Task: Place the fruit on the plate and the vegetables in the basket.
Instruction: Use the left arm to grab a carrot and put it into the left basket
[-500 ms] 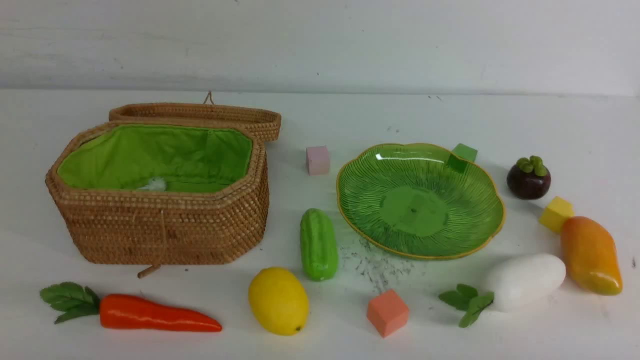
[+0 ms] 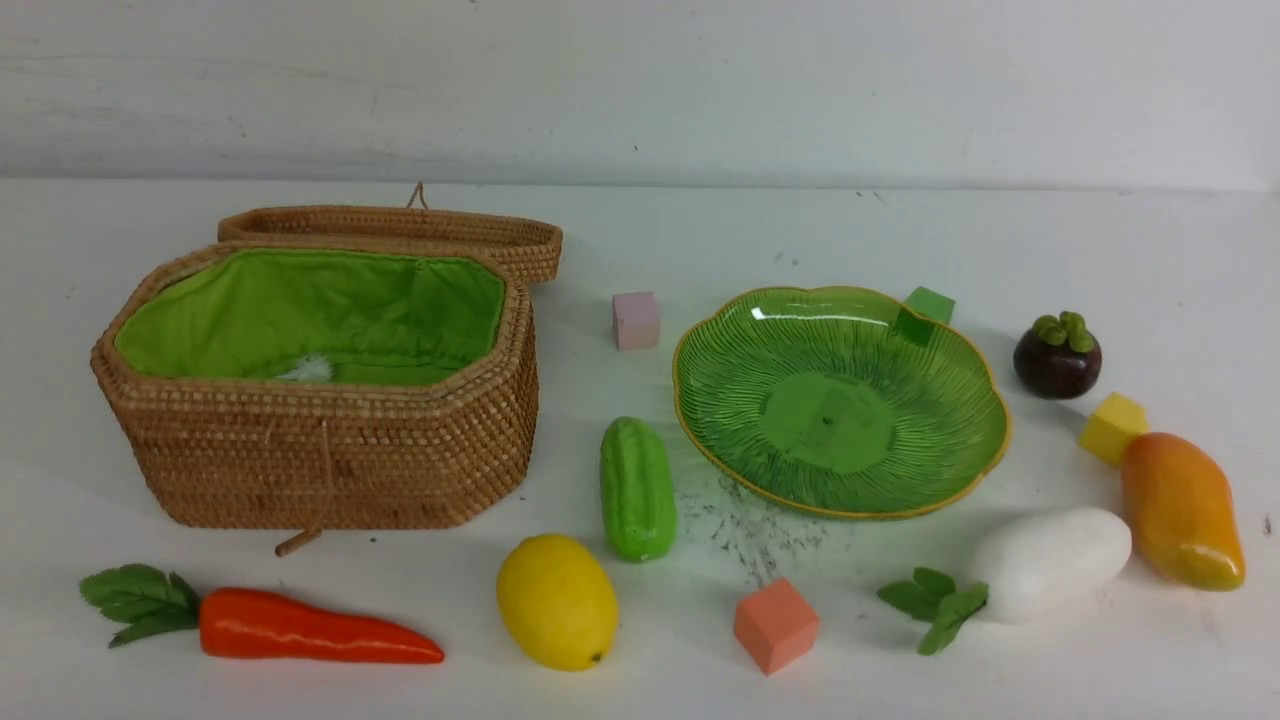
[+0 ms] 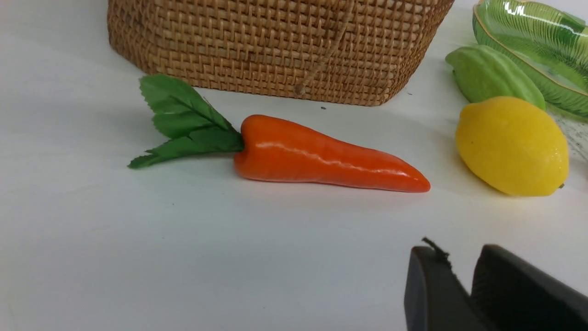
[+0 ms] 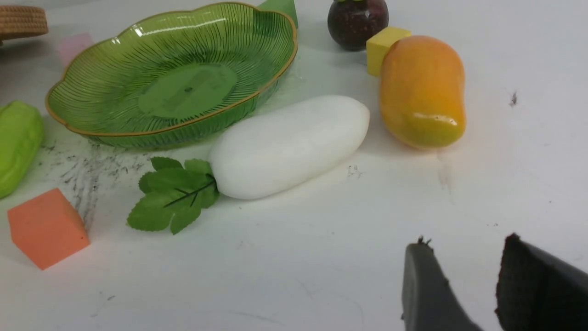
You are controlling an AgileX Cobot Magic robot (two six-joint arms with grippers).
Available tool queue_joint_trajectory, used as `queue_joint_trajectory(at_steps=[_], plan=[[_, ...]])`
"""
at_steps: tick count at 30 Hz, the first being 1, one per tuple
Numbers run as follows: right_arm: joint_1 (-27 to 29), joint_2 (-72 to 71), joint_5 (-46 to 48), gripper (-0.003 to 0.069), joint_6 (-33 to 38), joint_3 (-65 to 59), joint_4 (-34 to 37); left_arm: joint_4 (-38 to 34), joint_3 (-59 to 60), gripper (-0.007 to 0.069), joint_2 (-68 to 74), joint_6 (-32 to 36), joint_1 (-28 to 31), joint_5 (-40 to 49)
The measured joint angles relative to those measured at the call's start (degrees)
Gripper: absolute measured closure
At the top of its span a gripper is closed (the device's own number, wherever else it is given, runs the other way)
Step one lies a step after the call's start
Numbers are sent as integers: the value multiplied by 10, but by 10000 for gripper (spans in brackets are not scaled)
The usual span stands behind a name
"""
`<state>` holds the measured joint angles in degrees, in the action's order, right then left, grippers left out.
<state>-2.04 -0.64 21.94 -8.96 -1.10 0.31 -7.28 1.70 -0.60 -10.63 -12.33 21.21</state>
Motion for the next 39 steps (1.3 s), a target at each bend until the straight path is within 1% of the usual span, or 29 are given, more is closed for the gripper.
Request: queue_joint_trajectory(at_steps=[7,9,11,14,19,22,25,27,30,32,33,35,38,39], plan=[[0,0,0,418,0,0,0,0,0,479,0,0,0,-1],[0,0,0,418,0,0,0,-6,0,477,0,-2,0,-18],[0,0,0,418,0,0,0,-36,0,477,0,-17,0,-40],[0,0,0,418,0,0,0,-123,0,473,0,-54,0,-86],[0,0,0,418,0,0,0,-228,0,470,0,-85,0,-134],[0,0,0,418,0,0,0,-259,0,469,0,-87,0,-171],[0,0,0,418,0,0,0,-266,0,471,0,-89,0,-212],[0,0,0,418,0,0,0,-270,-9,490,0,-89,0,-216],[0,0,0,418,0,0,-3,-262,-57,556,0,-77,0,-170],[0,0,-2,418,0,0,-3,-252,-103,624,4,-57,0,-116],[0,0,-7,418,-3,0,-3,-247,-126,638,9,-44,0,-87],[0,0,-29,418,-21,-3,15,-240,-187,638,41,-15,0,-7],[0,0,-90,418,-74,-5,85,-233,-282,638,118,36,0,136],[0,0,-113,418,-84,-5,98,-231,-299,638,136,50,0,165]])
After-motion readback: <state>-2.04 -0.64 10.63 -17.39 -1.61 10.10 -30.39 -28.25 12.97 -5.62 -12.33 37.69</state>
